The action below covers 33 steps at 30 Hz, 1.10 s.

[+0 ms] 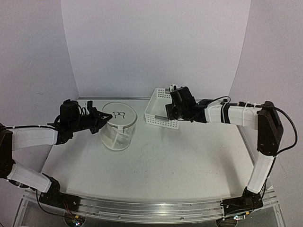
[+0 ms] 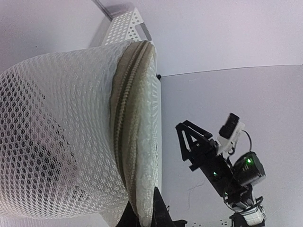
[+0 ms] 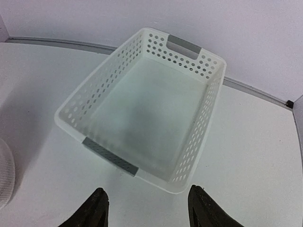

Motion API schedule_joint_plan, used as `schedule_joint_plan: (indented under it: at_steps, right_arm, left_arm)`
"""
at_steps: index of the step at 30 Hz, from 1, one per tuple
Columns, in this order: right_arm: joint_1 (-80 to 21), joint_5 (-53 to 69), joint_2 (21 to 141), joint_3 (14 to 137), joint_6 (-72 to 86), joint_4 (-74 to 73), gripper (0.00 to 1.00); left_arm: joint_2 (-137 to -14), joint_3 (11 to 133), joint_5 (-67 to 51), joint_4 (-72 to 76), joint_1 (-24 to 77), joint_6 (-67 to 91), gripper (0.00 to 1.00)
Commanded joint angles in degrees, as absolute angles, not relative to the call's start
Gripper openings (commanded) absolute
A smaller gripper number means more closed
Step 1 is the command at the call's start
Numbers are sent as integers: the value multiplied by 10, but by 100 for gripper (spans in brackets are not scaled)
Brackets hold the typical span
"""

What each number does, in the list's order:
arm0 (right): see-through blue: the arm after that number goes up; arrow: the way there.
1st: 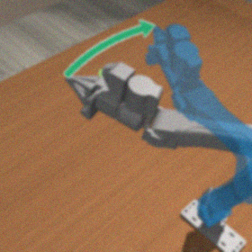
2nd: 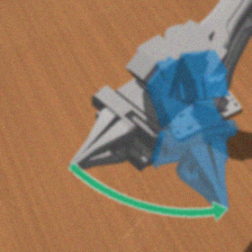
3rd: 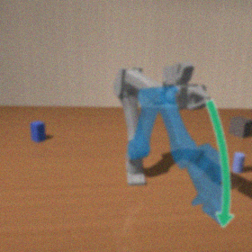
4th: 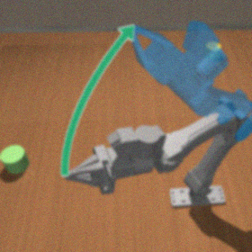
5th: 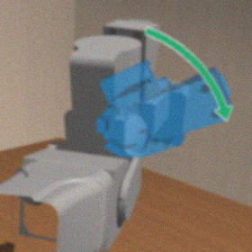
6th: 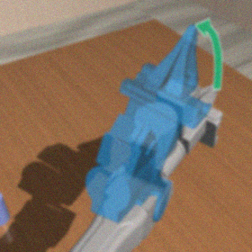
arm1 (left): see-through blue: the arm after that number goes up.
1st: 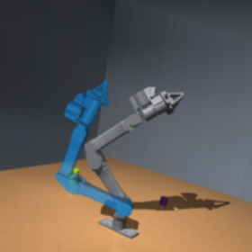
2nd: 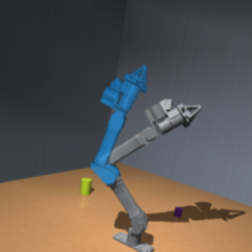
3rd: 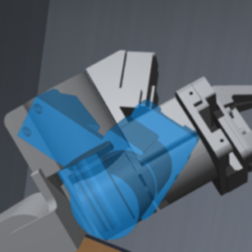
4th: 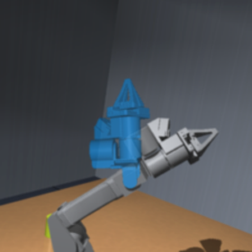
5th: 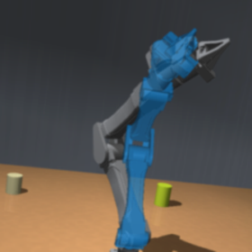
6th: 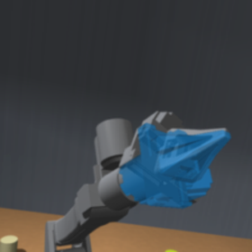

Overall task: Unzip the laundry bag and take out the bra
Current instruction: Pick up the bin from the center of the board.

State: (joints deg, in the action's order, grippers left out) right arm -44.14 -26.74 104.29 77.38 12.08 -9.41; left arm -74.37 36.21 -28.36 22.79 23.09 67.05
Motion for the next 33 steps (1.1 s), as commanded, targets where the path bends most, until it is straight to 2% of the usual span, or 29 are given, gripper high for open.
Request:
schedule_joint_plan:
  at_steps: [1, 18, 28, 33]
  right_arm:
    - [-400, -297, 1080, 844, 147, -120, 59]
    - [-299, -211, 1244, 980, 270, -133, 61]
    - [-278, -166, 1291, 1011, 289, -133, 52]
    - [-272, -156, 1293, 1006, 291, -133, 42]
  left_arm:
    - [-703, 400, -273, 219, 225, 625, 0]
    - [-672, 437, -254, 152, 219, 566, 0]
    - [-682, 449, -252, 142, 218, 557, 0]
    - [-686, 449, -251, 141, 218, 556, 0]
